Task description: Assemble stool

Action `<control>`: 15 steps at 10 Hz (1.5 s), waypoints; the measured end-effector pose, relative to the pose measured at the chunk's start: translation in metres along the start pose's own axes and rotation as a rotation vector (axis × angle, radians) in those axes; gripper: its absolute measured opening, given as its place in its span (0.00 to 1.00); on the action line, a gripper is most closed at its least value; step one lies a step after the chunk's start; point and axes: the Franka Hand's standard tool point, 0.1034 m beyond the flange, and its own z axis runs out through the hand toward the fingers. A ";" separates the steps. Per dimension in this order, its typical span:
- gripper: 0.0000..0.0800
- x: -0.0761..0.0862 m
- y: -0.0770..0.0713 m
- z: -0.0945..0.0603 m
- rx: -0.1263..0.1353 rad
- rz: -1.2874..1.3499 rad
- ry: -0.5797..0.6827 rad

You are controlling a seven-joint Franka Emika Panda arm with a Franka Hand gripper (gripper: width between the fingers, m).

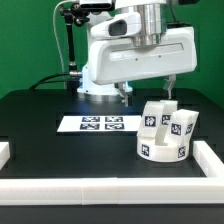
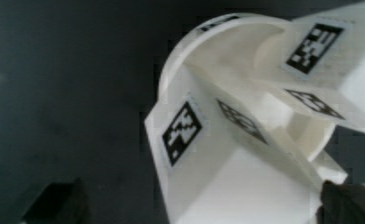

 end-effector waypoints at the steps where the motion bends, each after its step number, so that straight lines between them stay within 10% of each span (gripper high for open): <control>1: 0.81 -0.001 -0.001 -0.001 -0.002 -0.081 -0.010; 8: 0.81 -0.005 -0.010 -0.003 0.026 -0.798 -0.039; 15: 0.70 -0.005 0.001 0.019 0.016 -0.869 -0.074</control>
Offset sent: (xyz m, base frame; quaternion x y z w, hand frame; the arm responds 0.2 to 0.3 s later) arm -0.0156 0.0176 -0.0027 0.0089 0.0208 -0.2536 0.9671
